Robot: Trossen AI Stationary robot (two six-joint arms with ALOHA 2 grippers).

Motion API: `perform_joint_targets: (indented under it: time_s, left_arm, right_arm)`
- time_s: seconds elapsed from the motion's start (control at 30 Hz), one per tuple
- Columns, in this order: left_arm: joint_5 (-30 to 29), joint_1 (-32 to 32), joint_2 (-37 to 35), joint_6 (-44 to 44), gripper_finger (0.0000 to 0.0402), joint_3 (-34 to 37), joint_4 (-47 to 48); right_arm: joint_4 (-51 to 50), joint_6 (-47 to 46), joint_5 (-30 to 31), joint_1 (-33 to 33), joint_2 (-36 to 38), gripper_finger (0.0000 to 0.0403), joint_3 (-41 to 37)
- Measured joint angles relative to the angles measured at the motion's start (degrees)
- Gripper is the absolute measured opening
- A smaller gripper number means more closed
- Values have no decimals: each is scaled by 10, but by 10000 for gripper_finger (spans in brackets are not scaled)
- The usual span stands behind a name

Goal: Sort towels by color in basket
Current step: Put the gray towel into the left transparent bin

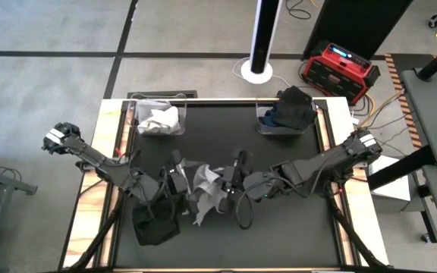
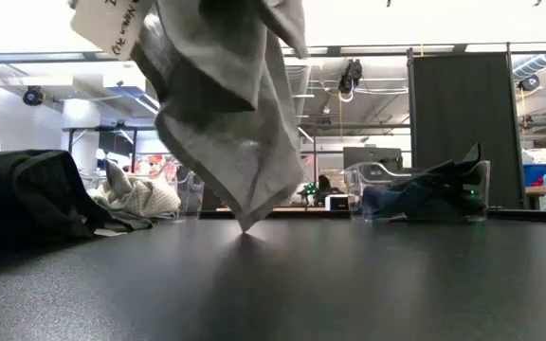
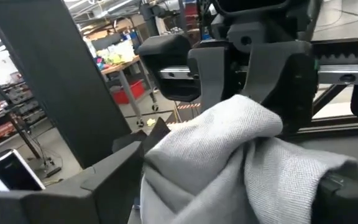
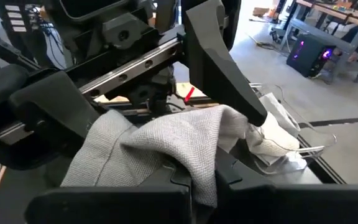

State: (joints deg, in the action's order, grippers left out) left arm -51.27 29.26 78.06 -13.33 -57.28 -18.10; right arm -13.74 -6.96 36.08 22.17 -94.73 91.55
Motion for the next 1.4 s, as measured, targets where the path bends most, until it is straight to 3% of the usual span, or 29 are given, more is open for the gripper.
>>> perform_joint_targets:
  time_s: [0.13, 0.2, 0.3, 0.4, 0.47, 0.67, 0.8, 1.0, 1.27, 1.4]
  left_arm:
    - [2, -1, 0, -12, 278, 0, -1]
    - [3, -1, 2, -17, 253, 0, 1]
    - [9, -1, 5, -28, 171, 0, 2]
    - [10, -1, 5, -40, 54, 0, 15]
    - [7, 1, 5, -40, 24, 0, 15]
    - [-56, 2, 6, -38, 3, 0, 12]
    - [-108, -1, 2, -39, 1, 0, 7]
    - [-168, 1, 3, -42, 1, 0, 17]
    - [-166, 1, 3, -42, 0, 0, 17]
    - [-168, 1, 3, -36, 0, 0, 14]
  right_arm:
    - [5, 4, -10, 0, 0, 8, 0]
    - [4, 8, -10, 0, -1, 8, 0]
    - [4, 12, -10, 0, -1, 8, 0]
    - [-15, 16, -16, 0, -1, 8, 0]
    - [-23, 9, -12, -1, -1, 8, 0]
    - [-56, 1, 31, -2, 3, 15, 0]
    - [-88, -2, 29, 5, 16, 50, 0]
    - [-101, 1, 40, 8, 21, 153, 0]
    - [-101, -28, 43, 11, 19, 298, -7]
    - [-101, -47, 102, 11, 18, 347, -17]
